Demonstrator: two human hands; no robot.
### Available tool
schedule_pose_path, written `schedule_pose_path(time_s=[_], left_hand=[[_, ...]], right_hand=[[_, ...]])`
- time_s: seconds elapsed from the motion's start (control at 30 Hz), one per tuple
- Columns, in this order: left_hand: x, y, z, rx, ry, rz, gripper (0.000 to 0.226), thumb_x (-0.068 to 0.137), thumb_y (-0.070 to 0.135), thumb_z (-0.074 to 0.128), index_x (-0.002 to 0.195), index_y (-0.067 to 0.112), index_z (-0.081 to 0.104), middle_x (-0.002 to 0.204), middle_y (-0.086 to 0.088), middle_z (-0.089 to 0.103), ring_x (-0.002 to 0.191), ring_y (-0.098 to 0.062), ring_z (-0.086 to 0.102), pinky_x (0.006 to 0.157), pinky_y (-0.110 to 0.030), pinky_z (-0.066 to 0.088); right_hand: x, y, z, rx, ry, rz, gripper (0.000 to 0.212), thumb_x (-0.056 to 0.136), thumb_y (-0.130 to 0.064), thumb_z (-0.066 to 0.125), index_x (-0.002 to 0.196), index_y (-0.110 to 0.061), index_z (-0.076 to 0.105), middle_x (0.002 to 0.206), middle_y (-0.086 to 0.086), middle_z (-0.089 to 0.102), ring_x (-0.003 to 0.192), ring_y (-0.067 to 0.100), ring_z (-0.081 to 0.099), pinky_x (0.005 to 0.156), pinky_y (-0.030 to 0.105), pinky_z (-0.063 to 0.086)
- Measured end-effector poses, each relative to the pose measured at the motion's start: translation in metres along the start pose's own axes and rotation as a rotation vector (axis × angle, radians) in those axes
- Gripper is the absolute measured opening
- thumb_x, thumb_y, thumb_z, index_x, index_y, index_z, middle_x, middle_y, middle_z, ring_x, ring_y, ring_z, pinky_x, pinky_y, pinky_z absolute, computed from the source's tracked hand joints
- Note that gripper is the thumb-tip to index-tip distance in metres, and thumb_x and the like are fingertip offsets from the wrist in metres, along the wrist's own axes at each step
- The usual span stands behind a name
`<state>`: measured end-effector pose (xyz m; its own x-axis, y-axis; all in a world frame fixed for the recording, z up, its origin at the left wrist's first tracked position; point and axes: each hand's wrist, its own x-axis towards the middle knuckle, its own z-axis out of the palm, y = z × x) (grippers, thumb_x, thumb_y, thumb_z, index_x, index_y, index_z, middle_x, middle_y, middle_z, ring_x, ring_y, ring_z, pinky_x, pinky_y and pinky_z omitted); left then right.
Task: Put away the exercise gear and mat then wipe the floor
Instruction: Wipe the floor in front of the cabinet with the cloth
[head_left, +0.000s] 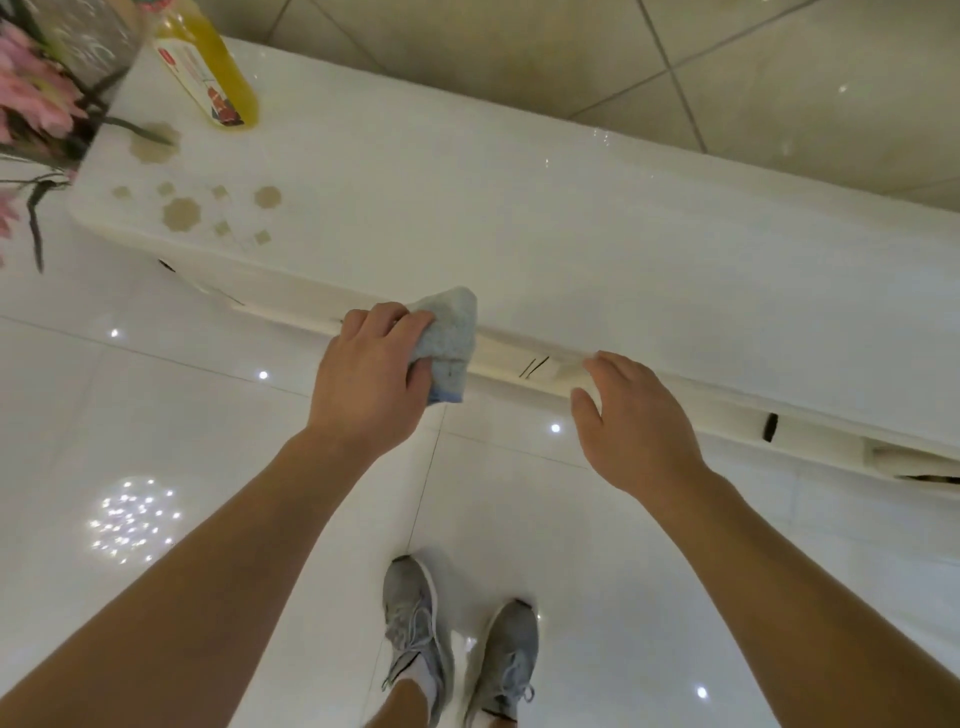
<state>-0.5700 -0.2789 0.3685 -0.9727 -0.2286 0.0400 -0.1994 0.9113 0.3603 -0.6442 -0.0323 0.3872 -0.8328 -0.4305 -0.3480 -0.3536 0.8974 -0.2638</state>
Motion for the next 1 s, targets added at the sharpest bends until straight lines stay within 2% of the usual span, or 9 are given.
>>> schedule_pose_path(time_s=[0.27,0.53,0.9,1.0], left_hand=[[-0.063,-0.041,0.029,-0.015,-0.082,-0.033,0.037,0.087,0.016,0.061,0.124,0.015,0.060,0.121,-0.005,0.059,0.104,-0.030,0.050,0.079,-0.043,0.050],[-0.103,-0.106,0.077,-0.005,-0.141,0.080,0.033,0.087,0.021,0.056,0.119,0.013,0.061,0.117,-0.006,0.059,0.104,-0.030,0.051,0.080,-0.046,0.051],[-0.140,-0.182,0.247,-0.007,-0.188,0.107,0.035,0.079,0.017,0.058,0.114,0.014,0.062,0.115,-0.004,0.060,0.104,-0.029,0.050,0.078,-0.044,0.051],[-0.144,-0.201,0.294,-0.003,-0.195,0.117,0.034,0.080,0.016,0.059,0.115,0.015,0.062,0.115,-0.003,0.059,0.105,-0.028,0.050,0.078,-0.043,0.050]], right_hand=[[-0.022,-0.026,0.066,-0.004,-0.052,-0.025,0.045,0.100,-0.032,0.038,0.139,-0.010,0.045,0.146,0.005,0.044,0.135,0.022,0.036,0.110,0.032,0.028],[-0.032,-0.054,0.170,-0.035,-0.097,0.008,0.049,0.101,-0.035,0.035,0.144,-0.012,0.039,0.150,0.005,0.040,0.138,0.021,0.034,0.114,0.033,0.026],[0.000,-0.035,0.358,-0.084,-0.201,-0.008,0.049,0.101,-0.037,0.033,0.144,-0.015,0.038,0.150,0.002,0.038,0.137,0.020,0.033,0.112,0.031,0.025],[0.018,-0.025,0.400,-0.093,-0.182,-0.016,0.045,0.100,-0.034,0.035,0.138,-0.013,0.044,0.144,0.003,0.044,0.132,0.021,0.038,0.110,0.032,0.028]])
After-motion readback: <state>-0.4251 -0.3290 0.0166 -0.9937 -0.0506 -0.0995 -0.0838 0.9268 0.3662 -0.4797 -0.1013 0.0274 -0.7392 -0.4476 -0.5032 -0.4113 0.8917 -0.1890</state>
